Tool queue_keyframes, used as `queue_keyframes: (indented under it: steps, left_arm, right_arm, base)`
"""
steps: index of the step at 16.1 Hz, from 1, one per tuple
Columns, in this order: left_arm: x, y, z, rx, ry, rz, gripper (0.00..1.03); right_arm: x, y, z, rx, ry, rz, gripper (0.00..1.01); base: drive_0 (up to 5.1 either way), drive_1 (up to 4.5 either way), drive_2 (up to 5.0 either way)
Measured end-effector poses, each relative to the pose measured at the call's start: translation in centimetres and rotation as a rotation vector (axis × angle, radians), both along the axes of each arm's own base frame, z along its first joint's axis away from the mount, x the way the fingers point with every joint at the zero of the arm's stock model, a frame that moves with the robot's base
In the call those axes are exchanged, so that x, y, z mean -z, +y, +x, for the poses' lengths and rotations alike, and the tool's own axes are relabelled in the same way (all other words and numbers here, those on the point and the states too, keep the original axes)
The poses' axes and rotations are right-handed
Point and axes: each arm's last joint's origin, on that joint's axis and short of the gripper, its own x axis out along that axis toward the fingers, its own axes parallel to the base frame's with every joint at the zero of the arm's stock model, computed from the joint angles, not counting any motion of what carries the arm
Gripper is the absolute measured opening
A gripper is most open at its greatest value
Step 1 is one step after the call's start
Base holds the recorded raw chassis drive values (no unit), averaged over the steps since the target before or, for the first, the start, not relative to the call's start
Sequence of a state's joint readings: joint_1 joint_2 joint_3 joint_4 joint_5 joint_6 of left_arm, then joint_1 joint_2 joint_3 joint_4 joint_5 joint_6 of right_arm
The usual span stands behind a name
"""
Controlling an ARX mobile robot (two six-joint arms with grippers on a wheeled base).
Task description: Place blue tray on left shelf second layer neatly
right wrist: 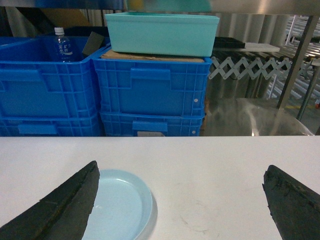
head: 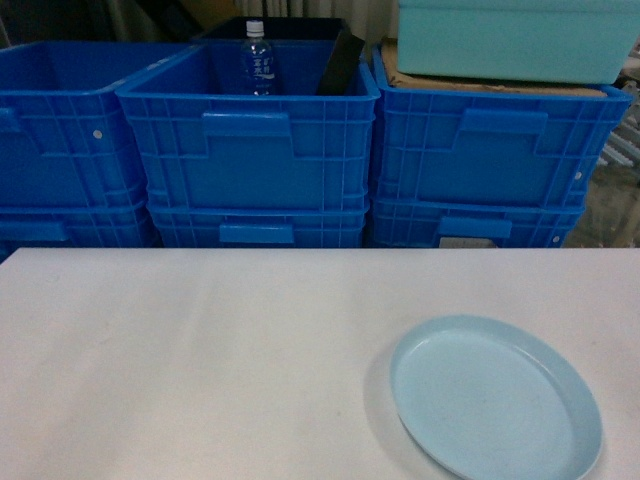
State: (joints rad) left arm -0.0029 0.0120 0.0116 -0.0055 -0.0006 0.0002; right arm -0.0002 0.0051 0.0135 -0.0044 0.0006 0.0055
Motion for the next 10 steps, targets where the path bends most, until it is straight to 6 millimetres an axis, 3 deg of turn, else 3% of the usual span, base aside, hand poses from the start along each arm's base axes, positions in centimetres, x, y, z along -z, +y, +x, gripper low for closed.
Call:
queue_keyframes:
  steps: [10]
  left_arm:
    - [0.00,0.00,0.00,0.000,0.000,0.000,0.98]
  right_arm:
    - [0.00,0.00,0.00,0.000,0.000,0.000,0.98]
  base:
    - [0.0,0.00,0.0]
